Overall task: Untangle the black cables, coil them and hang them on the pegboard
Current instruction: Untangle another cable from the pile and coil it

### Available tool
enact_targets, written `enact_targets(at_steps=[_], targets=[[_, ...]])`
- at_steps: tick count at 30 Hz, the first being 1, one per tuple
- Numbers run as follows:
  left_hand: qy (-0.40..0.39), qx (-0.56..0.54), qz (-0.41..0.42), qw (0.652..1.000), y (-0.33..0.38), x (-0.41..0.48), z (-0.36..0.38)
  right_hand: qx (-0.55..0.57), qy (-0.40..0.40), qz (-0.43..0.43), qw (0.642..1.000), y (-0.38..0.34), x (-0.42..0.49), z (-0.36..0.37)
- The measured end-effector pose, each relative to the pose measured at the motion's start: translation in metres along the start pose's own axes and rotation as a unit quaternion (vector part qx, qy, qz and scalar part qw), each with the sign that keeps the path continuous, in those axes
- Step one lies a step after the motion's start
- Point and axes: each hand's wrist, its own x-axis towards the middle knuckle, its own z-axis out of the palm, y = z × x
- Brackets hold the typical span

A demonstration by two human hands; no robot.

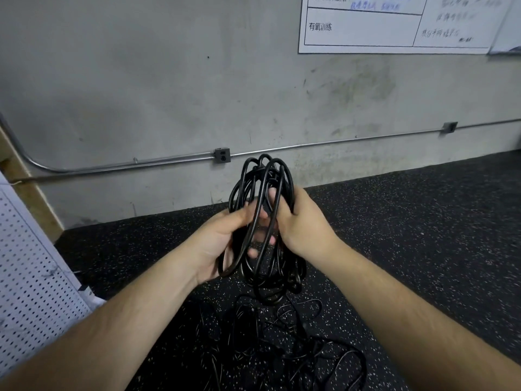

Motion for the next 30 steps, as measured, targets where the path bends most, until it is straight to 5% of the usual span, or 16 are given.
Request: enact_targets(at_steps=[6,12,19,26,30], targets=[[0.049,0.081,0.004,0.996,-0.007,-0.007,0.015,-0.054,0.022,-0.004,0.998,-0.003,-0.004,0.003],[-0.003,0.001,0.019,1.0,-0.012,-0.005,0.005,-0.087,0.04,0.03,0.995,-0.002,-0.001,0.011],[0.044,0.154,0.034,0.987,-0.011,-0.002,0.013,-0.076,0.012,0.04,0.996,0.003,0.004,0.009],[0.047,0.104,0.028,0.993,-0.001,0.005,-0.013,0.086,-0.163,0.081,0.979,0.016,0.011,-0.029],[0.069,0.033,0.061,0.995,0.012,0.011,-0.032,0.098,-0.152,0.137,0.974,0.034,0.017,-0.058]])
